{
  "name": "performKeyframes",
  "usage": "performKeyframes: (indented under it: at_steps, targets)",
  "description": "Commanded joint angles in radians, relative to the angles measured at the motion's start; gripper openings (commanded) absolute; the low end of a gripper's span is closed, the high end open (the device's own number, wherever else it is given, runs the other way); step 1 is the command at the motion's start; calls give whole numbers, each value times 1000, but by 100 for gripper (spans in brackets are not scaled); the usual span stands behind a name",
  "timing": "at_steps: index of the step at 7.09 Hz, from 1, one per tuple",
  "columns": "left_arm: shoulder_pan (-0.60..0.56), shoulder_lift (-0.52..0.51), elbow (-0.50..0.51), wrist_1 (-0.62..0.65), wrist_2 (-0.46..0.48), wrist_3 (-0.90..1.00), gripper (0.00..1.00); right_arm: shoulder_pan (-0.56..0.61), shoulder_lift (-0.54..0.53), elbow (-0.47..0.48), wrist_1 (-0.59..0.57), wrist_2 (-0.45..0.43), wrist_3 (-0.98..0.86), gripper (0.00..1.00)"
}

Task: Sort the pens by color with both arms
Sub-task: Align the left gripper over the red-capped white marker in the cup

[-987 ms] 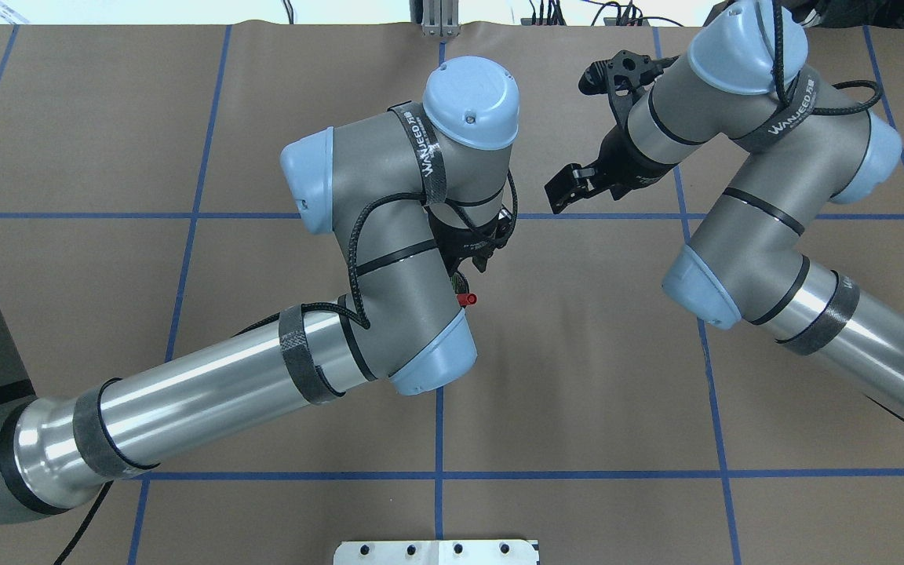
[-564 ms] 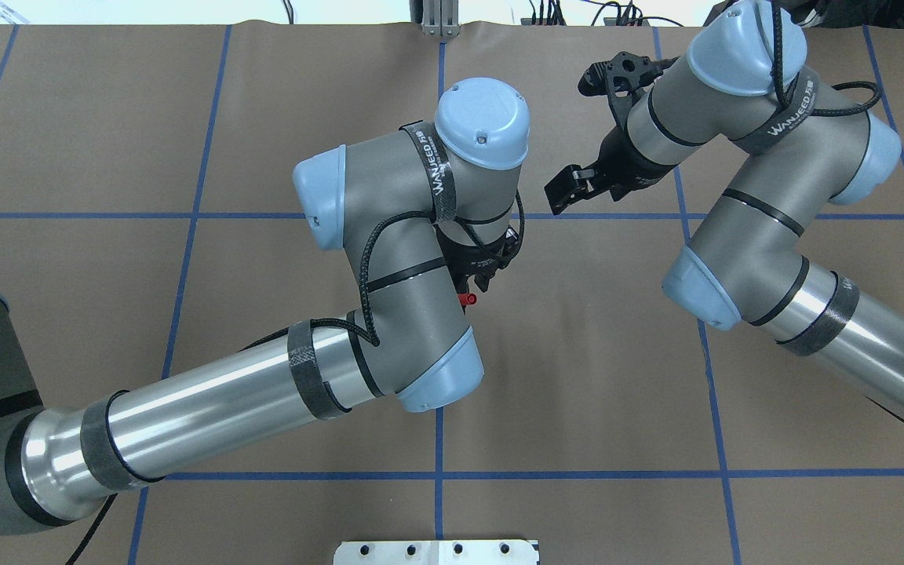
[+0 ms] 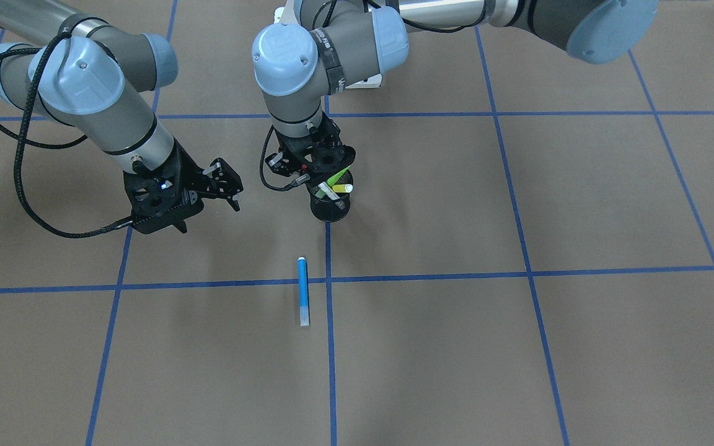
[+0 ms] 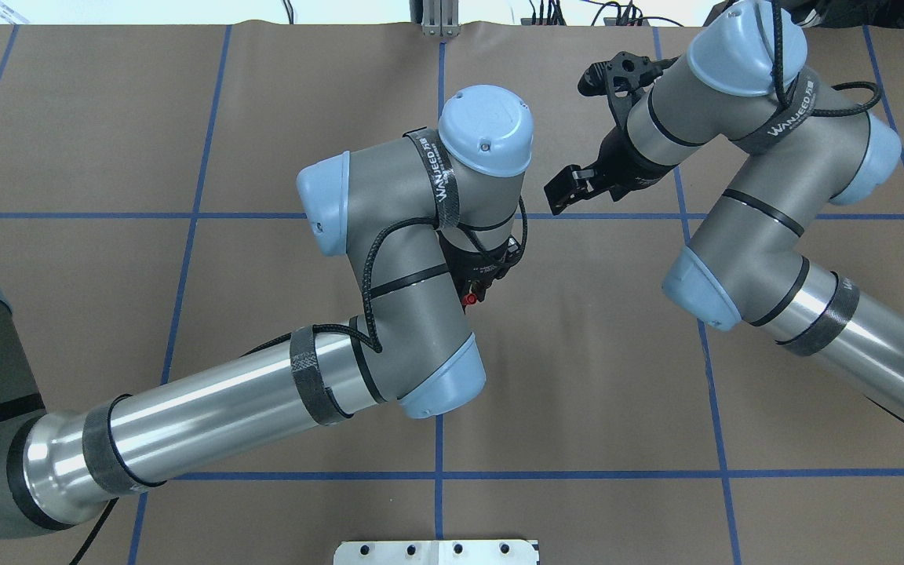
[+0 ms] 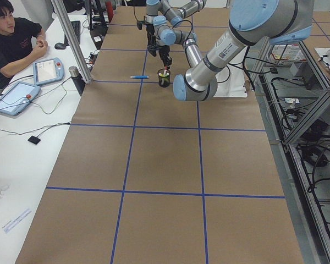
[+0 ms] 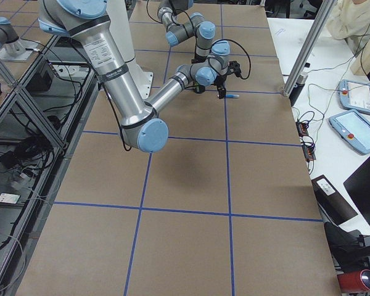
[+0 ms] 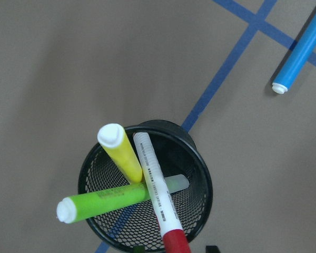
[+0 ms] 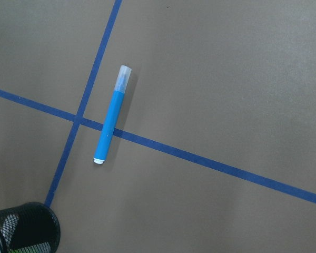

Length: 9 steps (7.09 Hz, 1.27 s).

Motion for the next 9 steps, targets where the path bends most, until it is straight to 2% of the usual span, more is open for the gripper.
performKeyframes:
  at_steps: [1,9]
  targets:
    - [0,-1,0,0,-1,30,43,0,0,1,0,0,2,98]
    - [-8,-1,-1,3,0,-8,38,-3,-2,4,2,-5,9,98]
